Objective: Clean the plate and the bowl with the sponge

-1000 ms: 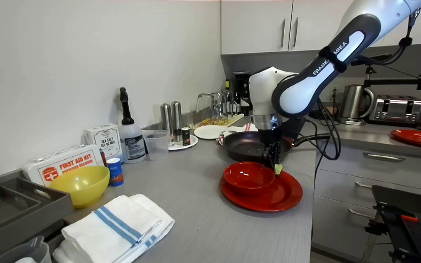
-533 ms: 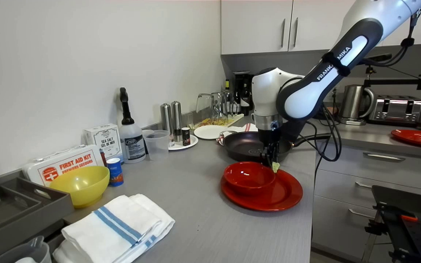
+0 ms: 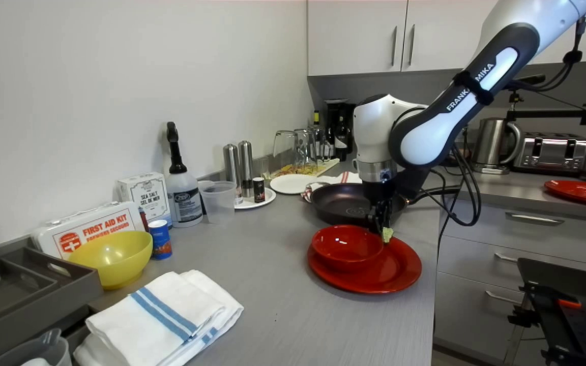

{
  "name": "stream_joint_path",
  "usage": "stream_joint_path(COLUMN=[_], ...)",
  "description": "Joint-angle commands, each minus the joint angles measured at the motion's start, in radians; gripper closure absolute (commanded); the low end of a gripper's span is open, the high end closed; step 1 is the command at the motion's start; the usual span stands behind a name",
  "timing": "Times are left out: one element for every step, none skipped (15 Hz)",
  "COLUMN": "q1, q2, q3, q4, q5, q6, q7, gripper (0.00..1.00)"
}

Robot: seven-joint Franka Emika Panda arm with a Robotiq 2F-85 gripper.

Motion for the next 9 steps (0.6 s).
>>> stream_joint_path(q1=[0.008, 0.006, 0.005, 0.005, 0.006, 0.007, 0.008, 0.01, 0.01], q2=[-0.027, -0.029, -0.03, -0.031, -0.032, -0.033, -0.034, -0.034, -0.035], q3=[0.017, 0.026, 0.037, 0.045, 0.054, 0.059, 0.065, 0.069, 0.073], q4=[-0.023, -0.022, -0.02, -0.019, -0.018, -0.017, -0.016, -0.015, -0.015], q5=[0.04, 0.055, 0.076, 0.091, 0.107, 0.116, 0.127, 0.134, 0.141], q6=[-0.037, -0.053, -0.074, -0.09, -0.108, -0.119, -0.13, -0.14, -0.149], q7=[-0.007, -0.018, -0.032, -0.039, -0.047, -0.049, -0.052, -0.053, -0.053], gripper=[0.75, 0.75, 0.75, 0.75, 0.75, 0.75, 0.75, 0.75, 0.75])
